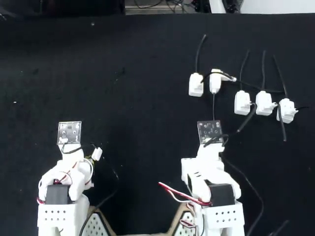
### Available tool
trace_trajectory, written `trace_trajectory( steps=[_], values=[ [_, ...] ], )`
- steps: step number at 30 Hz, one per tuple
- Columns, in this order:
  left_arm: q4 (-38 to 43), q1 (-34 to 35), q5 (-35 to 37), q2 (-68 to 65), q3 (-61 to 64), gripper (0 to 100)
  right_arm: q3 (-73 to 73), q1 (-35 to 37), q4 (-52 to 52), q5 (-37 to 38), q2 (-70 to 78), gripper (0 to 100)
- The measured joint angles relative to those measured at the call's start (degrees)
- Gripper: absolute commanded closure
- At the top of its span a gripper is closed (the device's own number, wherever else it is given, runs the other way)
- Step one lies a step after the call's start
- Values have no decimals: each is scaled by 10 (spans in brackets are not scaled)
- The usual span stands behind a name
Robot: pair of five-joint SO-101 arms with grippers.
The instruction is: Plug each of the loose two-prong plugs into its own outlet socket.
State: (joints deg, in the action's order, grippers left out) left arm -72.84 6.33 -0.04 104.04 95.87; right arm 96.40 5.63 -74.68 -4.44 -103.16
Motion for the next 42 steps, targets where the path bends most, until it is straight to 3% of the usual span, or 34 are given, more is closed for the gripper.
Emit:
trace_trajectory(
  steps=[8,42],
  values=[
    [0,40,0,4,0,970,0,0,0,0,0,952],
    [0,40,0,4,2,970,0,0,0,0,0,952]
  ],
)
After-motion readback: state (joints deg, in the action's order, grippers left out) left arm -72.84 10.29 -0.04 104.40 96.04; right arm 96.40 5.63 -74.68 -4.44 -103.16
